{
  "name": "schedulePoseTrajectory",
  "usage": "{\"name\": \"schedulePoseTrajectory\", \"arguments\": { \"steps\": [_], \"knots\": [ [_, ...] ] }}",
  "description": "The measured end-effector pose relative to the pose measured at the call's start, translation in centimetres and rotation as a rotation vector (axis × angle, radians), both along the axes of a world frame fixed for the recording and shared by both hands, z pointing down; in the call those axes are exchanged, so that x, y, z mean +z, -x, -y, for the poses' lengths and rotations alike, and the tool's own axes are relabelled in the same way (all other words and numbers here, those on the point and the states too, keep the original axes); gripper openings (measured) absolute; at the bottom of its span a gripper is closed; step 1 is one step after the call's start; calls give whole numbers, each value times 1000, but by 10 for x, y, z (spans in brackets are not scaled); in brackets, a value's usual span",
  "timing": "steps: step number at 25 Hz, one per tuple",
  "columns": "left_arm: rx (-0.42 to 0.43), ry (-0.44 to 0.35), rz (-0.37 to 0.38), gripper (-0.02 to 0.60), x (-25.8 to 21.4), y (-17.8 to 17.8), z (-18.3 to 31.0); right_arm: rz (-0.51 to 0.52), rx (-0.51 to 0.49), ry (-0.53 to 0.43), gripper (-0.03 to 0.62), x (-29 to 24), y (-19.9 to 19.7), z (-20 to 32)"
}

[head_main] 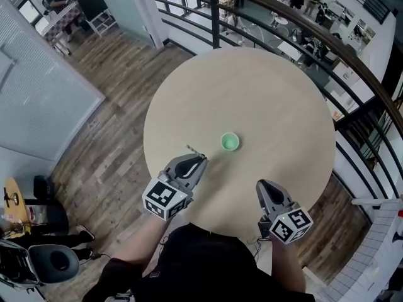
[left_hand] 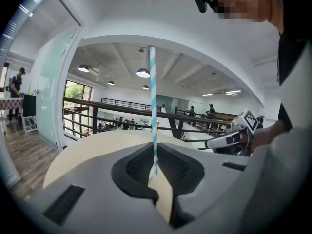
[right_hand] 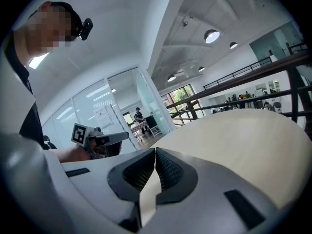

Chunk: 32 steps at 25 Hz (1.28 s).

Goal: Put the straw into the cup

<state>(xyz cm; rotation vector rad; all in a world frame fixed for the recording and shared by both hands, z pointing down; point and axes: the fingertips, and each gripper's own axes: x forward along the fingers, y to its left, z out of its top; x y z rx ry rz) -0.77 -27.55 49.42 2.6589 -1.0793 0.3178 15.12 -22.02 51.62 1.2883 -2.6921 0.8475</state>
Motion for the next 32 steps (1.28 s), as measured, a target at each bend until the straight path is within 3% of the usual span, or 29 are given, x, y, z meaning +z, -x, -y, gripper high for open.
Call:
{"name": "schedulePoseTrajectory", "arguments": {
  "steps": [18, 32],
  "knots": [
    [67, 63, 38, 29, 95, -54, 91, -9, -35, 114, 23, 68, 13, 45],
    [96, 156, 83, 29, 164, -72, 102, -2, -22, 152, 23, 93, 12, 47]
  ]
}}
